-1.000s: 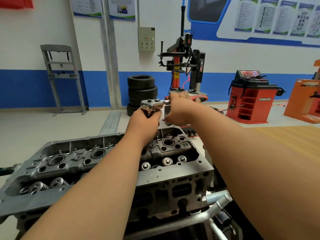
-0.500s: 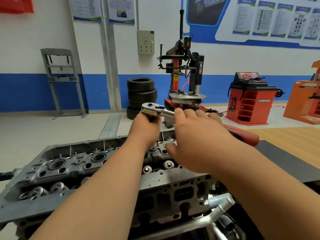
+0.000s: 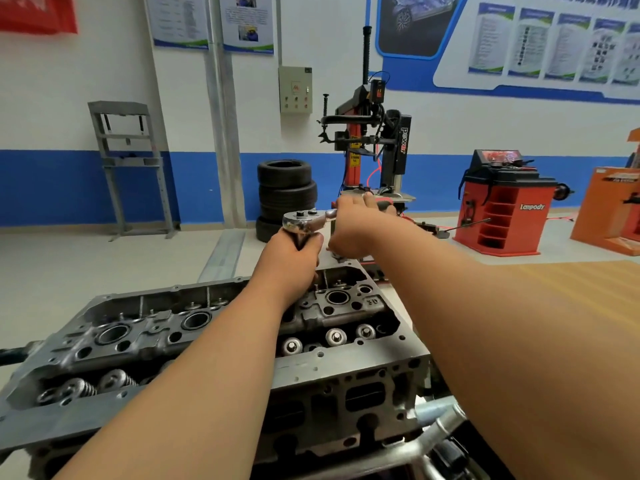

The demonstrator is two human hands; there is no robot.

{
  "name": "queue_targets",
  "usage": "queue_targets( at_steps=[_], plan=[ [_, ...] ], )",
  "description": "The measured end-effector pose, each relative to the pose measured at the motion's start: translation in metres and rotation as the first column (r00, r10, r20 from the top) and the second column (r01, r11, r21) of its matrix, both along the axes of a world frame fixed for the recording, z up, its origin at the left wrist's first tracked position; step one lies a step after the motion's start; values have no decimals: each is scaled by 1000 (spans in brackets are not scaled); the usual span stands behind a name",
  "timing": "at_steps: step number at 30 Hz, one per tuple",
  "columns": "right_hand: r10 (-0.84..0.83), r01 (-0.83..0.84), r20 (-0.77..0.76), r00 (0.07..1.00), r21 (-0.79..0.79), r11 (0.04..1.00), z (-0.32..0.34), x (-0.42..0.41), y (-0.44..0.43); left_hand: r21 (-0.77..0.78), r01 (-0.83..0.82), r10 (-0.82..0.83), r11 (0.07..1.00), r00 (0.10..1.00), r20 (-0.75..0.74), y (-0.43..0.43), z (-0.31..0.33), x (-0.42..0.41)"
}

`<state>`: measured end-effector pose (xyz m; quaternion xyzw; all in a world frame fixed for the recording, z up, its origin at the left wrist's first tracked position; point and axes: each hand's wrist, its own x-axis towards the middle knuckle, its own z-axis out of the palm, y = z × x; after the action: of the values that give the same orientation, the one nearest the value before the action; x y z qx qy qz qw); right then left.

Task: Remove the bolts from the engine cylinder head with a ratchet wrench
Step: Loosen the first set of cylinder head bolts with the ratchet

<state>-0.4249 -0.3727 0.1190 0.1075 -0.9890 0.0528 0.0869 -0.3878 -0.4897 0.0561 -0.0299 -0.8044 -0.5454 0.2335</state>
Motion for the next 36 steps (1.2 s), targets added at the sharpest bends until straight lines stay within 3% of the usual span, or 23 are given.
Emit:
queue_targets(
  at_steps=[6,10,14,21,24,30,36],
  plan=[
    [-109,157,-226,968,206,966,-18,69,24,22,-3,4,1000,1000,-21,6,-4,-3],
    [43,54,-371,928,248,967,-32,140,28,18,-17,17,1000,1000,-22,5,-5,-5],
    [45,41,-327,944,253,967,-29,141,20,2,-10,10,1000,1000,-20,4,-4,-4],
    [-30,54,-143,989,170,984,-9,36,29,55,-24,26,998,999,-26,1,0,4],
    [-44,72,-137,990,208,976,-6,7,8,91,7,-7,996,1000,-8,2,2,7],
    [-36,63,-170,985,153,986,-16,9,12,21,15,-15,1000,1000,7,0,2,8],
    [-168,249,-245,955,354,901,-22,57,19,-71,-39,39,997,999,4,2,1,4]
  ],
)
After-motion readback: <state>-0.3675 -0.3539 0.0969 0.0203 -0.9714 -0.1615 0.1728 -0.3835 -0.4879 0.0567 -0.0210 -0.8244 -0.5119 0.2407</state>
